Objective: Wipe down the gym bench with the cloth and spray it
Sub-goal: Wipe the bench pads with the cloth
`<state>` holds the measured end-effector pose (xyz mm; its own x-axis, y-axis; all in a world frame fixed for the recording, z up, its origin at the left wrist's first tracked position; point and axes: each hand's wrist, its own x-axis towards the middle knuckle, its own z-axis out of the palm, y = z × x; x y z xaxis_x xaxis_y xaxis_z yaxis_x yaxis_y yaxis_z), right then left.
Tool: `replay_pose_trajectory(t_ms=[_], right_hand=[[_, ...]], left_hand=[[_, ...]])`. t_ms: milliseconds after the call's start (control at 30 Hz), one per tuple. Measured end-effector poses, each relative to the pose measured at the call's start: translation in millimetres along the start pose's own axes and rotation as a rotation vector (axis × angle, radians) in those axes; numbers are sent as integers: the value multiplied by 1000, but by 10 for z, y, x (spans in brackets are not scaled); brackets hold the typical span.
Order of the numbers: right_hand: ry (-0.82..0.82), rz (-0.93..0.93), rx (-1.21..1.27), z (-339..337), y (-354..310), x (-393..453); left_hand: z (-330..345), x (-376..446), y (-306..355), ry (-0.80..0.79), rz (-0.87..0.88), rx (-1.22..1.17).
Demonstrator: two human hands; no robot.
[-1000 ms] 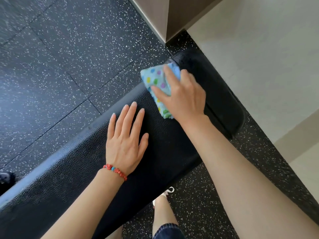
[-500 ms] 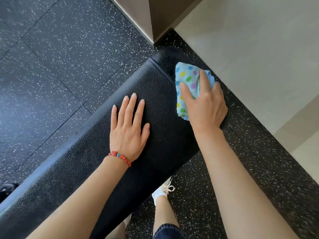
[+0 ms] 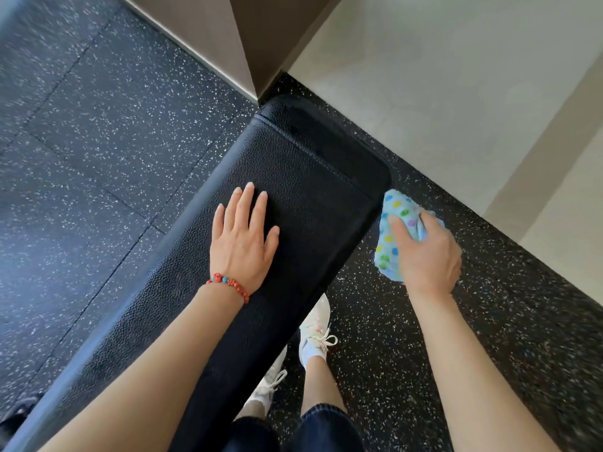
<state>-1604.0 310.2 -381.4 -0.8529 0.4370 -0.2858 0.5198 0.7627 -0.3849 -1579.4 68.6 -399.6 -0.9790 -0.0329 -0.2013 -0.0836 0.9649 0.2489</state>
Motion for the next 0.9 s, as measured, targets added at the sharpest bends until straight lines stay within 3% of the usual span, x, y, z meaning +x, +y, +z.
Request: replay_pose_trajectory(t_ms=[500,900], right_hand=[[268,72,441,-1196,125,-1679],[496,361,706,-2304,647,-2439]], left_hand=[[-1271,-1108,837,-29,376,-25],[-1913,-1687,1808,-81,622,40]])
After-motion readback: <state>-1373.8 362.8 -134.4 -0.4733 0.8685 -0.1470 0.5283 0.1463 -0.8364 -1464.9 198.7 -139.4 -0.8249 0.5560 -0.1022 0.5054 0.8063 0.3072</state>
